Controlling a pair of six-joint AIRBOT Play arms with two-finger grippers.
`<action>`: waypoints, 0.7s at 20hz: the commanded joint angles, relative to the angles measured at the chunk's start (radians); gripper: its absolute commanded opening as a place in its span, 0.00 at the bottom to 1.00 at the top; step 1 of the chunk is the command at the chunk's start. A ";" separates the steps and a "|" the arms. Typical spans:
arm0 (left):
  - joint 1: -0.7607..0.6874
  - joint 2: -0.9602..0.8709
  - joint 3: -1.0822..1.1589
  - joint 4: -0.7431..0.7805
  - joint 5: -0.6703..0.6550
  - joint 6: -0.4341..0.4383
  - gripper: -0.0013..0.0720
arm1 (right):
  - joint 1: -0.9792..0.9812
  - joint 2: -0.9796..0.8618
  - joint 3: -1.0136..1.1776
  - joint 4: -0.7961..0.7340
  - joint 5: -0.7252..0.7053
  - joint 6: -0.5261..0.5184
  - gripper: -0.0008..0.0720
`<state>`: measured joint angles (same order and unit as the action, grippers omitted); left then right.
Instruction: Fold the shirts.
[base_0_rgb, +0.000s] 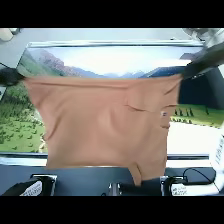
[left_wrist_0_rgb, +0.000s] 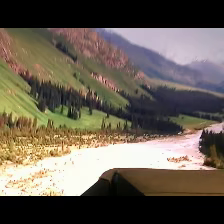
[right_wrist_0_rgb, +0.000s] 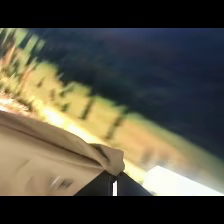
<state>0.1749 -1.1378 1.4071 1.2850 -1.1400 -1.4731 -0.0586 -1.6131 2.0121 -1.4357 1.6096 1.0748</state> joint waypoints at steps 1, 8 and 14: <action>0.000 -0.255 -0.029 -0.009 0.110 0.011 0.05 | 0.001 -0.254 0.001 0.116 -0.140 0.049 0.03; -0.008 -0.565 0.163 -0.021 0.207 0.010 0.05 | -0.001 -0.364 0.001 0.142 -0.495 0.063 0.03; 0.001 -0.572 0.210 0.001 -0.113 0.082 0.05 | -0.001 -0.322 0.002 0.047 -0.114 0.006 0.04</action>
<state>0.1719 -1.6939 1.5959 1.2648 -1.0557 -1.4319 -0.0601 -1.9461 2.0132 -1.3231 1.2846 1.1156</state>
